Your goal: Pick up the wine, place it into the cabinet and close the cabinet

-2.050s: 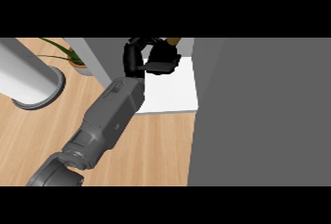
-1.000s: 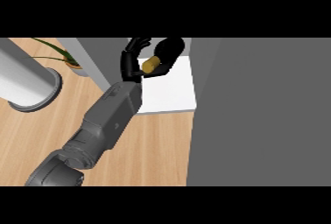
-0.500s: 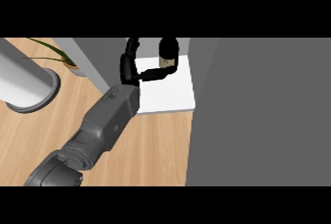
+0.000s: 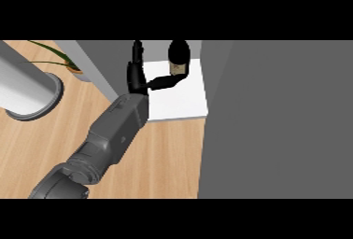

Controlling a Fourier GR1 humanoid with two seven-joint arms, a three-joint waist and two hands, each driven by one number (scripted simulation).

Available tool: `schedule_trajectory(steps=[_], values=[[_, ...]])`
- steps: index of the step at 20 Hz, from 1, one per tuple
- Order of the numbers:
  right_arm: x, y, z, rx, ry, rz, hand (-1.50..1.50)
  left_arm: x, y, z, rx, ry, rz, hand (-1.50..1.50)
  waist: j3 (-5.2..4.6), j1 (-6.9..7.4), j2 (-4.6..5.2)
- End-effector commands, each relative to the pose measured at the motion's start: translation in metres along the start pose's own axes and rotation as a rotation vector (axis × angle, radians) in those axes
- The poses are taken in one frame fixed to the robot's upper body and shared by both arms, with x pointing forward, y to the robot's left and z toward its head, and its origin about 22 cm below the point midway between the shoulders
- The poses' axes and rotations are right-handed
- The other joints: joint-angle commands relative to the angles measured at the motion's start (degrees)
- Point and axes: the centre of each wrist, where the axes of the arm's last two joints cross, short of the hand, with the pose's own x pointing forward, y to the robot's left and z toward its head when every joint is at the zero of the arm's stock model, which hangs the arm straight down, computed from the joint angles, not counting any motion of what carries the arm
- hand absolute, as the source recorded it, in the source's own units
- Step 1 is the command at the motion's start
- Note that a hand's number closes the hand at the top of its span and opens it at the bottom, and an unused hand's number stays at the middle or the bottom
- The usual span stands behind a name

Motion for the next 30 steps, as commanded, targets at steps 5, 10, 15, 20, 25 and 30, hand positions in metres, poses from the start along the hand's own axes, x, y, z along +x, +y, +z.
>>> schedule_trajectory(steps=[5, 10, 15, 20, 25, 30], values=[[0.01, 0.001, 0.009, 0.022, -0.027, -0.026, -1.5, -0.014, 0.014, 0.006, -0.012, -0.023, 0.001, -1.5, -0.11, 0.34, 0.03], [0.01, 0.003, 0.002, 0.027, -0.028, -0.038, -1.5, -0.022, 0.014, 0.016, -0.057, -0.039, 0.051, -1.5, -0.13, 0.25, -0.03], [-0.003, 0.01, 0.008, 0.047, -0.007, -0.046, -1.5, -0.024, 0.015, 0.018, -0.115, -0.043, 0.099, -1.5, -0.09, 0.12, -0.18], [0.003, -0.002, 0.005, 0.027, -0.024, -0.028, -1.5, -0.022, 0.014, 0.016, -0.11, -0.022, 0.12, -1.5, -0.06, 0.95, -0.53], [-0.001, 0.006, 0.004, 0.023, -0.029, -0.046, -1.5, -0.02, 0.013, 0.014, -0.107, -0.015, 0.188, -1.5, -0.07, 0.82, -0.68], [0.008, 0.009, -0.005, 0.031, -0.007, -0.049, -1.5, -0.029, 0.019, 0.024, -0.111, -0.002, 0.225, -1.5, -0.09, 1.03, -1.11]])
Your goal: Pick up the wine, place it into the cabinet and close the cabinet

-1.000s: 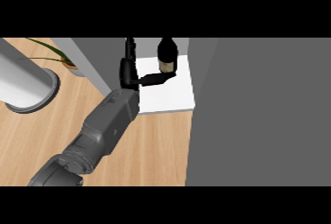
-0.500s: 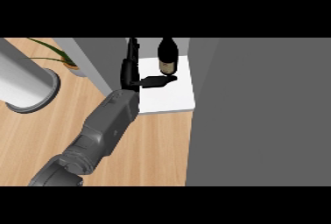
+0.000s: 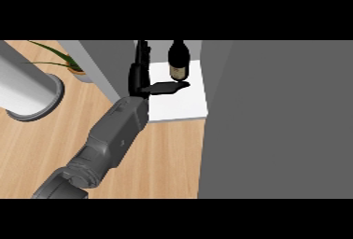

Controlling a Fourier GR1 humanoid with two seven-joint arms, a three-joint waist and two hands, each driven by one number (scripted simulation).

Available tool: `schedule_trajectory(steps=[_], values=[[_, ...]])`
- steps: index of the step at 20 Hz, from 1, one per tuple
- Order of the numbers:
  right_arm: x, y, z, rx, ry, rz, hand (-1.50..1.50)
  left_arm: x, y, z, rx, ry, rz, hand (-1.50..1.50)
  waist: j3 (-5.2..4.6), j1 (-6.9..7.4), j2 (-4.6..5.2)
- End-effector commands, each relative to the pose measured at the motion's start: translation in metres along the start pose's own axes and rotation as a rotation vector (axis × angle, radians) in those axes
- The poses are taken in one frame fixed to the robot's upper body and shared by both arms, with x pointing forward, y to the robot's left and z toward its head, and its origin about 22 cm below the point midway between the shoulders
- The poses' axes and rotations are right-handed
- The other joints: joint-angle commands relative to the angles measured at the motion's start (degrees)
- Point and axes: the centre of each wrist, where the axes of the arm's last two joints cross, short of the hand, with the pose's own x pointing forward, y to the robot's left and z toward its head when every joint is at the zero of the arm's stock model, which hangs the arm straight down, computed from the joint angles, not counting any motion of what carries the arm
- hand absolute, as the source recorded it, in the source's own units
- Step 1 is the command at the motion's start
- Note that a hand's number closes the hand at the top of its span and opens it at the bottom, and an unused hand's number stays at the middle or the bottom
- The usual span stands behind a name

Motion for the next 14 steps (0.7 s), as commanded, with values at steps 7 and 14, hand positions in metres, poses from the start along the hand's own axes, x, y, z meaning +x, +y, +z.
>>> schedule_trajectory(steps=[7, 14], values=[[0.005, -0.005, 0.005, -0.003, -0.022, -0.002, -1.5, -0.023, 0.014, 0.036, 0.056, 0.049, 0.057, -1.5, 0.06, 0.93, -0.83], [-0.002, -0.005, 0.01, -0.041, 0.002, 0.001, -1.5, -0.009, -0.024, 0.073, -0.011, 0.07, 0.077, -1.5, 0.1, 2.68, -1.14]])
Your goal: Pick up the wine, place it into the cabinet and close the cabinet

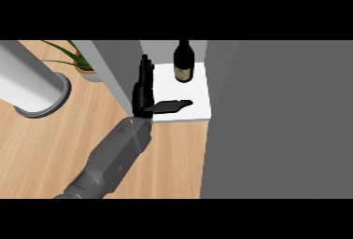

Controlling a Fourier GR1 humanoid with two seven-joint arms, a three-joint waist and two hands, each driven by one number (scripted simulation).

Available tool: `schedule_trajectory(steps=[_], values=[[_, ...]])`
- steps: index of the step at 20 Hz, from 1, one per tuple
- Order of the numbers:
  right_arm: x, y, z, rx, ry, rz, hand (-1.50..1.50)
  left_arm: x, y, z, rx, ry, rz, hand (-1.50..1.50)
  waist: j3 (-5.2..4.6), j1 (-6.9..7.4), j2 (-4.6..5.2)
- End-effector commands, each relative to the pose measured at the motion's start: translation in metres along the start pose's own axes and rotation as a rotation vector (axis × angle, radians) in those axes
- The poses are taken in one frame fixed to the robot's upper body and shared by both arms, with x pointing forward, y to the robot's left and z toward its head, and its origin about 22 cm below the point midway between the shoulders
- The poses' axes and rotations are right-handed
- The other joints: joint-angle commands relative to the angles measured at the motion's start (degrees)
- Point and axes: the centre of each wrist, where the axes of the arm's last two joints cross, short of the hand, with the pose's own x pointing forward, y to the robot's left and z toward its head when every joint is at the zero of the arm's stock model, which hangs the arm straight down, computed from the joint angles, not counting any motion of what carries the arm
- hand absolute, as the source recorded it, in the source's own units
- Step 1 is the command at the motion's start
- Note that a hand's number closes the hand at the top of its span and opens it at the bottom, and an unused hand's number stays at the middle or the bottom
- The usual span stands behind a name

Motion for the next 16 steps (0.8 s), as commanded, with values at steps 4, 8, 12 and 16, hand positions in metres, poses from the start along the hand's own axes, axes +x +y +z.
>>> schedule_trajectory(steps=[4, 8, 12, 16], values=[[0.006, 0.0, 0.024, -0.053, -0.017, 0.006, -1.5, 0.012, -0.035, 0.044, -0.027, 0.006, -0.002, -1.5, 0.02, 1.98, -0.06], [0.027, -0.007, 0.025, -0.03, -0.015, 0.028, -1.5, 0.011, -0.041, 0.087, -0.043, -0.012, -0.019, -1.5, 0.01, 2.58, -0.17], [0.02, -0.018, 0.025, -0.06, -0.025, 0.036, -1.5, 0.03, -0.049, 0.118, -0.056, -0.026, 0.031, -1.5, 0.06, 3.11, -0.23], [0.019, -0.007, 0.021, -0.062, -0.009, 0.025, -1.5, 0.054, -0.036, 0.129, -0.047, -0.044, 0.081, -1.5, 0.03, 3.23, -0.18]])
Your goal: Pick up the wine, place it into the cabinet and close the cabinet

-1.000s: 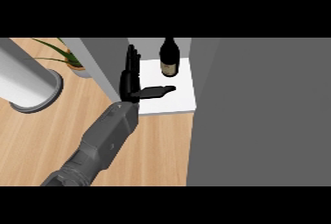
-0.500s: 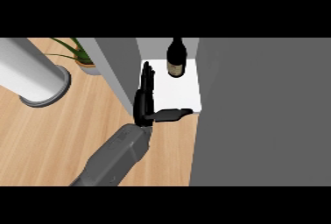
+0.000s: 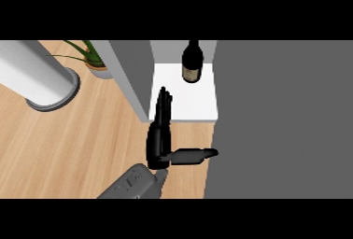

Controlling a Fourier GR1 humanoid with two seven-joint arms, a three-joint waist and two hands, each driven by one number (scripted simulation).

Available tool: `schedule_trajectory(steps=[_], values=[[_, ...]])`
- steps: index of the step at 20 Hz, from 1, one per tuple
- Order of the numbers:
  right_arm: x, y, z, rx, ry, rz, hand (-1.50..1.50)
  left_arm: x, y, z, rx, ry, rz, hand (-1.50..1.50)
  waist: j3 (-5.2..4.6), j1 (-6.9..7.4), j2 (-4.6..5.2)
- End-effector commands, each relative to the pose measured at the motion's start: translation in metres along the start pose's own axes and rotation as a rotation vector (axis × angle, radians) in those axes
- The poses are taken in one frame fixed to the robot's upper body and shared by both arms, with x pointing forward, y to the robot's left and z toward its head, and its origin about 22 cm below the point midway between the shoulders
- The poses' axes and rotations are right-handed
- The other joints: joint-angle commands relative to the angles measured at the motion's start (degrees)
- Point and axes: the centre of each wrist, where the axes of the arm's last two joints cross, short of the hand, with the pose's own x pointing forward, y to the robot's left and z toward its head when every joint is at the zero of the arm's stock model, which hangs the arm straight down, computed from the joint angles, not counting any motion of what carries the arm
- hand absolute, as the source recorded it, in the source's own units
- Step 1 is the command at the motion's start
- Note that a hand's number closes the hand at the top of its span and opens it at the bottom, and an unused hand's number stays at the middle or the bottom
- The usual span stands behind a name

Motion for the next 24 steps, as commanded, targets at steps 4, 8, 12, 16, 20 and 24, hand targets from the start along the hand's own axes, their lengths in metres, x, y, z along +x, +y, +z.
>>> schedule_trajectory(steps=[4, 8, 12, 16, 20, 24], values=[[0.022, 0.0, 0.013, 0.01, -0.048, -0.013, -1.5, 0.038, -0.01, 0.036, 0.048, -0.034, 0.003, -1.5, 0.0, 0.15, 0.08], [0.002, 0.002, 0.021, 0.016, -0.039, -0.01, -1.5, 0.055, 0.006, 0.062, 0.07, 0.005, 0.007, -1.5, 0.02, 0.06, 0.11], [0.006, 0.0, 0.009, 0.015, -0.033, -0.012, -1.5, 0.083, 0.012, 0.09, 0.07, -0.02, 0.067, -1.5, 0.01, 0.34, 0.08], [0.008, -0.002, 0.007, 0.087, -0.003, -0.054, -1.5, 0.09, 0.026, 0.098, -0.001, -0.036, 0.067, -1.5, 0.01, 0.31, 0.1], [0.007, -0.003, 0.01, 0.15, 0.042, -0.045, 1.5, 0.097, 0.06, 0.098, -0.055, -0.02, 0.057, -1.5, -0.01, 0.22, 0.16], [-0.003, -0.001, 0.012, 0.196, 0.038, -0.012, 1.5, 0.12, 0.081, 0.117, -0.1, -0.012, 0.062, -1.5, 0.02, 0.4, 0.12]])
